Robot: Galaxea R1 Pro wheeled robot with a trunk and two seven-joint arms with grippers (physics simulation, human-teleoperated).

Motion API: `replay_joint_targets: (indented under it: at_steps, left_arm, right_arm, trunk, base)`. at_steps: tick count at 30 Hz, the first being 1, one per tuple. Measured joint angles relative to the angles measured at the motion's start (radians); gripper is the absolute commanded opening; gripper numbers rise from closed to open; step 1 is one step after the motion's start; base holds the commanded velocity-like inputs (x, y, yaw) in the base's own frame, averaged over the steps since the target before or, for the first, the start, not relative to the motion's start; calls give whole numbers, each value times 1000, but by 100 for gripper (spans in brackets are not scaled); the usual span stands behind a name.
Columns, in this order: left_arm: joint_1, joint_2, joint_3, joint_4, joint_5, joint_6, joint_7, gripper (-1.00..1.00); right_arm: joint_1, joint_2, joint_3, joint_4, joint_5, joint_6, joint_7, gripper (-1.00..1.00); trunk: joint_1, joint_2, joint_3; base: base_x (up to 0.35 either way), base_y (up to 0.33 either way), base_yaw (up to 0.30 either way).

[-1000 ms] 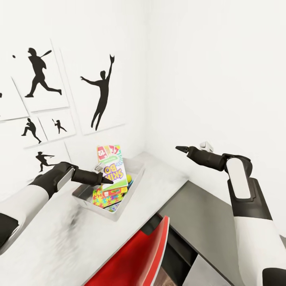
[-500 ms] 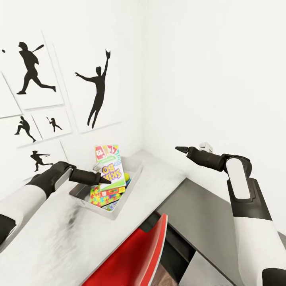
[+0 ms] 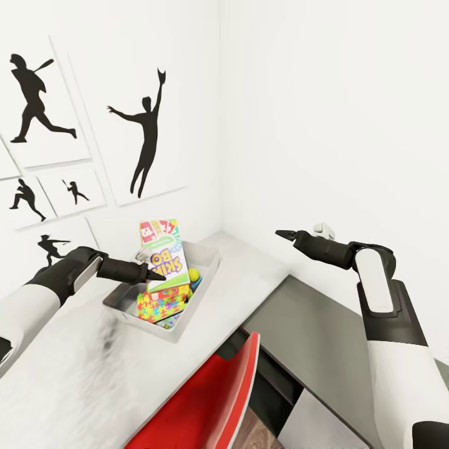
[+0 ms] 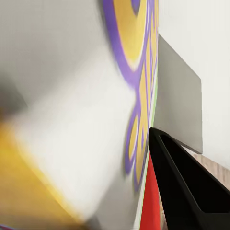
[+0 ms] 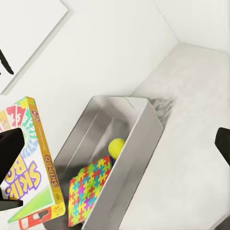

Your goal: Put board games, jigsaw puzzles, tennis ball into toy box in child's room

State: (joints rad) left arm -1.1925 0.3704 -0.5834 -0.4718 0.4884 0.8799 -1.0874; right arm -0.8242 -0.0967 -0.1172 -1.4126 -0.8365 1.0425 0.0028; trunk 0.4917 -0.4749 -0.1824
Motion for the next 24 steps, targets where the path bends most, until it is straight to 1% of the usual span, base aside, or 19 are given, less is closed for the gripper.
replay_joint_targets:
  at_steps: [6, 9, 11, 14, 24]
  left_arm:
    - [-1, 3, -6, 0, -4, 0, -3, -100]
    - [-1, 6, -8, 0, -36, -1, -3, -100]
    - [0, 7, -8, 0, -78, -1, -4, -100]
    - [-1, 7, -7, 0, -104, -1, -4, -100]
    - [-1, 6, -8, 1, -112, -2, -2, -100]
  right_arm:
    - [3, 0, 0, -5, 0, 0, 0, 100]
    - [4, 0, 0, -5, 0, 0, 0, 100]
    - [5, 0, 0, -7, -1, 0, 0, 100]
    - [6, 0, 0, -7, 0, 0, 0, 100]
    - [7, 0, 1, -7, 0, 0, 0, 100]
  trunk:
    - [0, 0, -10]
    - [0, 0, -14]
    - [0, 0, -18]
    - [0, 0, -22]
    - [0, 0, -39]
  base:
    - [0, 0, -6]
    - [0, 0, 0]
    - [0, 0, 0]
    - [0, 0, 0]
    - [0, 0, 0]
